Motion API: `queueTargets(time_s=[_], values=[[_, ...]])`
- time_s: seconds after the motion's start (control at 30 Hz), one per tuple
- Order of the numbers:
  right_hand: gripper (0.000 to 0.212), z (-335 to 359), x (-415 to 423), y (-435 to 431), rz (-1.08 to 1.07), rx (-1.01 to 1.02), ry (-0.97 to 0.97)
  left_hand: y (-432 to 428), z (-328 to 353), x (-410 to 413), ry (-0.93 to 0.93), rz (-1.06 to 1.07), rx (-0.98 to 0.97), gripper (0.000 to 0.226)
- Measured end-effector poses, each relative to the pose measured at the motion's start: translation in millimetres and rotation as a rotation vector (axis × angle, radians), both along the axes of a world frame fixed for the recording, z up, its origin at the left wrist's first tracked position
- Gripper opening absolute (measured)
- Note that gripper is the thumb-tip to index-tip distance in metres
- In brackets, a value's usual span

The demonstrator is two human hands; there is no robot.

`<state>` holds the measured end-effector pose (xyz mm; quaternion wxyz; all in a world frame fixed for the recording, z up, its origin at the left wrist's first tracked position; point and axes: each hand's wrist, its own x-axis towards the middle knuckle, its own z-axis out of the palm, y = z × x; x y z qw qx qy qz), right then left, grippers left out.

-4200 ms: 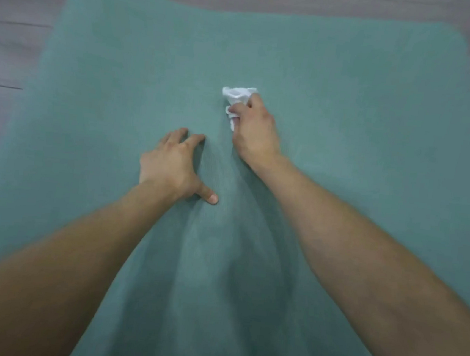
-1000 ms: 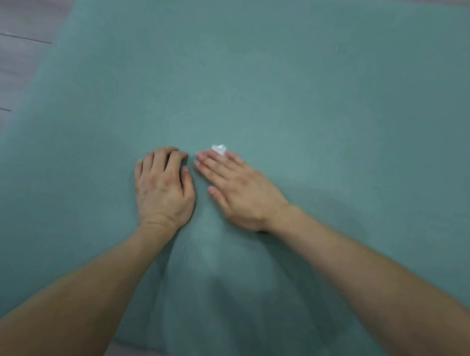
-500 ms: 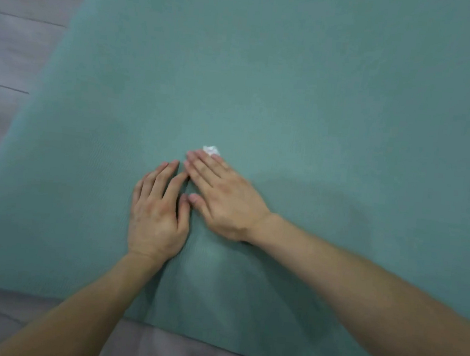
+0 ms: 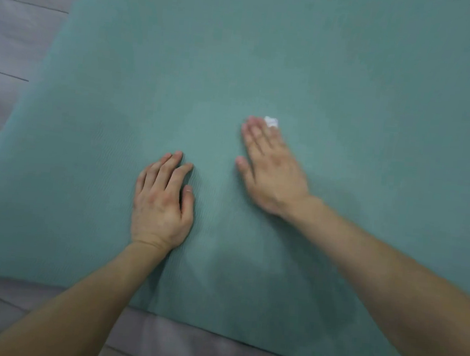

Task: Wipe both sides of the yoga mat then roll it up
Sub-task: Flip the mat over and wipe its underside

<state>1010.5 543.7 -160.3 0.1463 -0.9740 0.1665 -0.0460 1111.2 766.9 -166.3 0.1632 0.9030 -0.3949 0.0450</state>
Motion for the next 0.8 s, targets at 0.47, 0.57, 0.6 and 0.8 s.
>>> queueTargets(time_s=[0.47, 0.57, 0.6, 0.8], values=[[0.088, 12, -38, -68, -0.335, 0.001, 0.179, 14, 34, -3, 0.118, -0.018, 0.21, 0.052], [0.082, 3, -26, 46, 0.009, 0.014, 0.081, 31, 51, -4, 0.174, -0.004, 0.362, 0.06], [0.08, 2, -25, 89, 0.162, 0.02, 0.062, 35, 56, -5, 0.183, 0.015, 0.413, 0.063], [0.075, 2, -36, 53, 0.227, -0.005, 0.096, 37, 75, 7, 0.379, -0.09, 0.642, 0.113]])
